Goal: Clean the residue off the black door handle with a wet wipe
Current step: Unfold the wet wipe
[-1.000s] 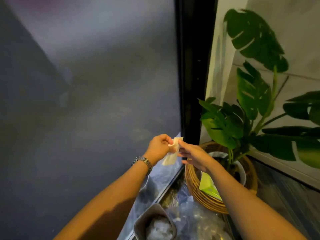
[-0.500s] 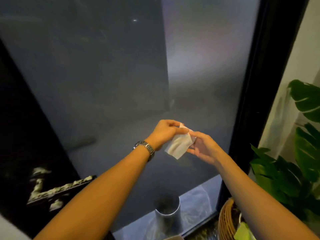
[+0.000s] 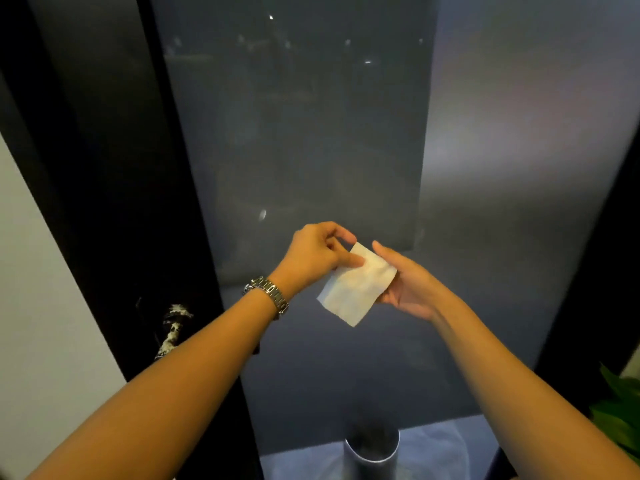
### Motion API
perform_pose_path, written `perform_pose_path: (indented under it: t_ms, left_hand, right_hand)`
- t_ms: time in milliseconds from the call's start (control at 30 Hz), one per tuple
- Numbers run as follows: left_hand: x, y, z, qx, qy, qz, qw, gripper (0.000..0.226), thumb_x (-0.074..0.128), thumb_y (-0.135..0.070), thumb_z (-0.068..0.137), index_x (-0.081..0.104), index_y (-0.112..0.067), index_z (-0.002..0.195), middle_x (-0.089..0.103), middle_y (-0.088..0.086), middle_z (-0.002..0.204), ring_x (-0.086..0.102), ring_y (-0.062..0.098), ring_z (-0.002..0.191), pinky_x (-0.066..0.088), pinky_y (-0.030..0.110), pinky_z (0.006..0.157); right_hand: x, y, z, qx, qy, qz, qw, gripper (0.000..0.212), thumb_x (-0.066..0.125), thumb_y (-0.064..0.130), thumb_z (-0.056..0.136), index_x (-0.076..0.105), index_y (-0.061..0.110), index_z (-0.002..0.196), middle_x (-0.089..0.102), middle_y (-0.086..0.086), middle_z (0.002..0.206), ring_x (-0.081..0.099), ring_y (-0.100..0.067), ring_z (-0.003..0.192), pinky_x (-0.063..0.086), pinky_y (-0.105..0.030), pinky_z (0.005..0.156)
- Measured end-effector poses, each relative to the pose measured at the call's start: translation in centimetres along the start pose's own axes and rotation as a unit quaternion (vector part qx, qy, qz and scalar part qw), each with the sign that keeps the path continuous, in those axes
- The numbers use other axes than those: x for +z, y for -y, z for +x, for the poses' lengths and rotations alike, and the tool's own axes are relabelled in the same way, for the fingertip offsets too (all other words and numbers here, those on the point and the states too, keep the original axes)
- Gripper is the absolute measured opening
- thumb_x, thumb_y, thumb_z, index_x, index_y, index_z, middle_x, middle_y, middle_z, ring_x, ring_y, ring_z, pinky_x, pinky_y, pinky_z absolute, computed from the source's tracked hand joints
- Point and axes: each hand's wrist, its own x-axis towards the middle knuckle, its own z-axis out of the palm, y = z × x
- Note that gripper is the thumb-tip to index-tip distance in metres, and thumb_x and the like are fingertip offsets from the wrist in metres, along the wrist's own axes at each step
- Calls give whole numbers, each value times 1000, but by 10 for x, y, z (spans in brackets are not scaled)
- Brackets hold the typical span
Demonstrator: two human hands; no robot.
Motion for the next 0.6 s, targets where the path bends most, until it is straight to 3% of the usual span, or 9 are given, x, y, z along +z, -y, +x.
perform_pose_path:
  t_ms: [100,200,333,467,600]
  left_hand:
    - [-9,5,-3,14,-3,33,999,13,77,-19,70,68,-16,80,72,9,77,66,11,75,53,21,74]
    - [-14,9,-6,16,-6,27,1000,9,75,-18,72,70,-14,78,73,6,85,68,13,81,55,25,78]
    - [-17,12,-8,19,-2,19,1000,10,70,-15,77,72,-10,86,73,6,91,67,14,88,55,25,79]
    - [-17,12,-8,41,-13,21,999,13,65,-13,81,73,-9,91,72,4,95,65,13,92,54,22,79]
    - [-17,15,-5,47,-41,-11,998,13,66,-11,81,72,-10,92,71,8,97,65,17,95,55,28,82]
  right_hand:
    - [3,6,6,13,29,-54,998,32,47,35,94,67,12,103,72,-4,91,69,-13,83,57,-30,70]
    - [3,9,9,13,44,-66,997,27,49,28,95,70,11,97,73,-3,87,70,-13,82,58,-30,71]
    - [8,10,12,12,53,-86,995,21,55,25,91,69,9,96,70,-4,82,67,-15,78,56,-27,69]
    - [14,12,16,6,61,-75,995,21,57,22,90,66,9,104,69,-7,91,65,-17,84,57,-28,71]
    - [18,12,22,-13,74,-26,997,20,54,20,92,64,13,107,71,-3,91,68,-14,83,59,-27,71]
